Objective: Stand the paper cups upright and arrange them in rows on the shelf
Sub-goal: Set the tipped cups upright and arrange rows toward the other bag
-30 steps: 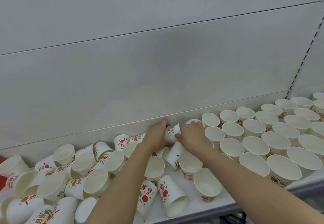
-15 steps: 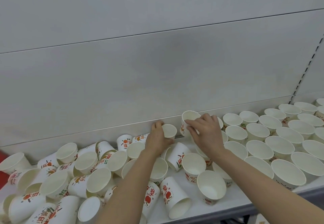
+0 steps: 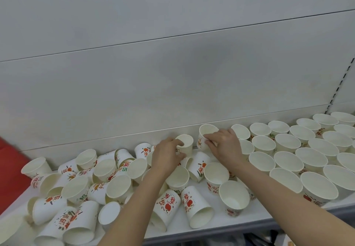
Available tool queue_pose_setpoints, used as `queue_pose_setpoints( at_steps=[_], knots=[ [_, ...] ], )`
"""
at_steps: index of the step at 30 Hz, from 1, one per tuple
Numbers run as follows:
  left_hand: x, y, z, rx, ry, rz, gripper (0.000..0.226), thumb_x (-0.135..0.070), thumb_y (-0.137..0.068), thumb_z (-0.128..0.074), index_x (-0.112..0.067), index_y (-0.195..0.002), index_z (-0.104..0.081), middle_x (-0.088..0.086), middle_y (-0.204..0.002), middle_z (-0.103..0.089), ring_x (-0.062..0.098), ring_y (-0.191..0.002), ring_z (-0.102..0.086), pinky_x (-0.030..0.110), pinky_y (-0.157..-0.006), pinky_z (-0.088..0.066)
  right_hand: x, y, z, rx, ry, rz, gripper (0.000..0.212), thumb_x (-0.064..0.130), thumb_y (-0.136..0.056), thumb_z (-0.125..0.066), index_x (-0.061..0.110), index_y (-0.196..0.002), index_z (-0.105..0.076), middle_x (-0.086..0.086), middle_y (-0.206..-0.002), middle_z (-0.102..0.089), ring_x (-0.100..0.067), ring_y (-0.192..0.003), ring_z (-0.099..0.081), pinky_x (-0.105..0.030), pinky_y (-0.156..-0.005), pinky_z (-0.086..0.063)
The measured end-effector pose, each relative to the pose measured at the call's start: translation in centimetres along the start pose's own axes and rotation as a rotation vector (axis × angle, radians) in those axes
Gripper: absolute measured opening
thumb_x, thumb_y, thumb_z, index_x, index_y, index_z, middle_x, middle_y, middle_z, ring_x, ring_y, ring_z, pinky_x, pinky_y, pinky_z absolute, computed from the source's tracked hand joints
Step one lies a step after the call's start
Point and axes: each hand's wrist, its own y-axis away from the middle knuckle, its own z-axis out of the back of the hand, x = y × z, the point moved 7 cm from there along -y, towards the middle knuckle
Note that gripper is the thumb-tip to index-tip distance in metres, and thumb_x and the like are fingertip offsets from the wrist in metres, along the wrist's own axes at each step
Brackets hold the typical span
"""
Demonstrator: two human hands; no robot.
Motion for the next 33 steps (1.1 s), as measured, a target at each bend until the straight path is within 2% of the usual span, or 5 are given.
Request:
queue_pose_setpoints(
  at_steps=[7, 12, 19, 24, 33],
  knots=[
    [-1.1, 1.0, -0.7, 0.087, -0.042, 0.050, 0.030, -0.045, -0.081, -0.069, -0.027, -0.105, -0.070, -0.007, -0.106, -0.067, 0.013, -0.098, -0.061, 0.028, -0.076, -0.047, 0.2, 1.1, -2.5, 0.348, 0.148, -0.005, 0.023, 0.033, -0.091, -0.051, 0.025, -0.081, -0.071, -0.005, -0.072, -0.065, -0.028, -0.081, -0.056, -0.036, -0.075, -0.028],
    [-2.1, 0.8, -1.1, 0.079, -0.187, 0.090, 0.019, -0.036, -0.082, -0.065, -0.021, -0.092, -0.070, 0.001, -0.096, -0.067, 0.022, -0.088, -0.064, 0.029, -0.068, -0.046, 0.9, 1.1, -0.7, 0.133, 0.102, -0.030, 0.020, 0.037, -0.082, -0.063, 0.022, -0.070, -0.072, 0.002, -0.067, -0.065, -0.027, -0.078, -0.056, -0.038, -0.074, -0.041],
    [-1.9, 0.4, 0.1, -0.052, -0.286, 0.122, 0.017, -0.014, -0.081, -0.054, -0.014, -0.093, -0.066, 0.008, -0.094, -0.067, 0.030, -0.085, -0.063, 0.030, -0.066, -0.042, 0.8, 1.5, -2.3, 0.384, 0.244, -0.147, 0.033, 0.054, -0.078, -0.057, 0.026, -0.078, -0.074, 0.001, -0.082, -0.063, -0.023, -0.090, -0.050, -0.034, -0.076, -0.030],
    [0.0, 0.4, 1.4, -0.123, -0.114, 0.276, 0.019, -0.014, -0.078, -0.056, -0.018, -0.089, -0.071, 0.004, -0.089, -0.069, 0.027, -0.083, -0.065, 0.030, -0.066, -0.050, 1.1, 1.5, -2.7, 0.395, 0.008, -0.287, 0.012, 0.038, -0.076, -0.065, 0.028, -0.078, -0.073, 0.006, -0.086, -0.069, -0.021, -0.093, -0.057, -0.033, -0.081, -0.031],
    [0.6, 1.6, 0.6, -0.076, -0.028, 0.295, 0.015, -0.022, -0.086, -0.059, -0.022, -0.098, -0.069, 0.000, -0.098, -0.070, 0.023, -0.092, -0.063, 0.028, -0.066, -0.043, 1.6, 2.7, -4.1, 0.646, 0.126, -0.336, 0.032, 0.052, -0.071, -0.065, 0.022, -0.062, -0.055, 0.000, -0.079, -0.064, -0.022, -0.091, -0.056, -0.037, -0.081, -0.029]
  ],
)
